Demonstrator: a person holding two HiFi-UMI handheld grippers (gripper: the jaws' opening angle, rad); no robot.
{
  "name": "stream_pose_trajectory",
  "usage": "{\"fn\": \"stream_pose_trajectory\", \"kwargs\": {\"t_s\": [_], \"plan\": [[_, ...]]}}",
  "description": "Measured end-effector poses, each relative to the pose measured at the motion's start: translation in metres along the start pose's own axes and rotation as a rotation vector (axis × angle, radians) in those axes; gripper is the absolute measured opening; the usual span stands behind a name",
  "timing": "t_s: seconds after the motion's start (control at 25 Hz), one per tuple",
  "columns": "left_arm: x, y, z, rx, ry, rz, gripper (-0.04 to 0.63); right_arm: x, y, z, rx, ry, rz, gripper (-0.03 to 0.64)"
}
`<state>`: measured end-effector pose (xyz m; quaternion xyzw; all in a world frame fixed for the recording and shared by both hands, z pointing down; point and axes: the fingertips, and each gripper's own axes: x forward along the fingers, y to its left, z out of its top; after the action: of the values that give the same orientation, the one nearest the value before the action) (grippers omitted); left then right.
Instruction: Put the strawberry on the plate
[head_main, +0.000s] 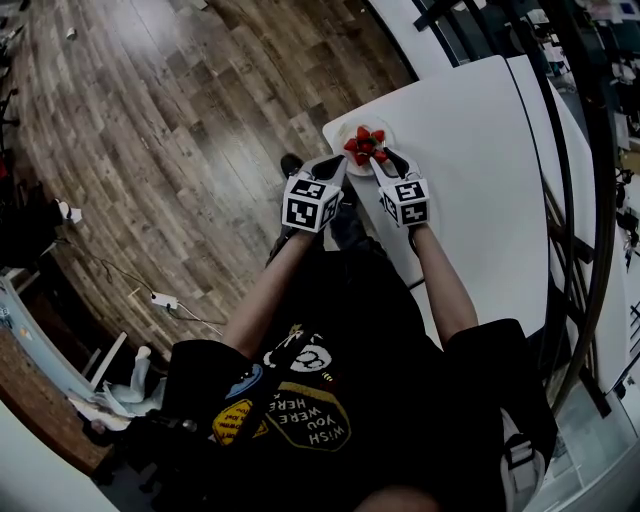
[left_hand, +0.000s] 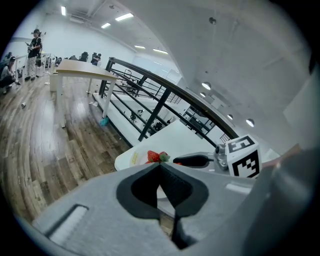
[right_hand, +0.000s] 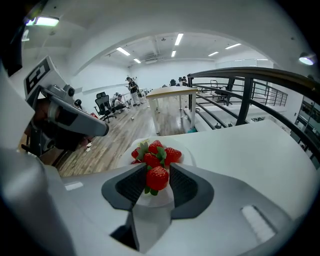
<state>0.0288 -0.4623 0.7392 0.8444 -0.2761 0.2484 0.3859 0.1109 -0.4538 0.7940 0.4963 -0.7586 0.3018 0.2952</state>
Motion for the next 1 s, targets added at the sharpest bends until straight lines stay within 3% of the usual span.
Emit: {"fn": "stream_pose_trajectory", "kwargs": {"t_s": [0.28,0.8,1.0], "plan": [[0.0,0.004,0.006,-0.005,0.005,-0.012,0.002,0.006,-0.004,0.001,-0.019,0.022,-0.014,0.147],[0.002,0.009,0.003,-0.022,0.018,-0.039,0.002,0.012,-0.002,-0.005,-0.149,0.06,-0.042,0.147],[-0.001,0.011,0.0,-0.026,0.022,-0.057,0.002,0.016,0.001,0.001,-0.136,0.03,-0.045,0.15]]}}
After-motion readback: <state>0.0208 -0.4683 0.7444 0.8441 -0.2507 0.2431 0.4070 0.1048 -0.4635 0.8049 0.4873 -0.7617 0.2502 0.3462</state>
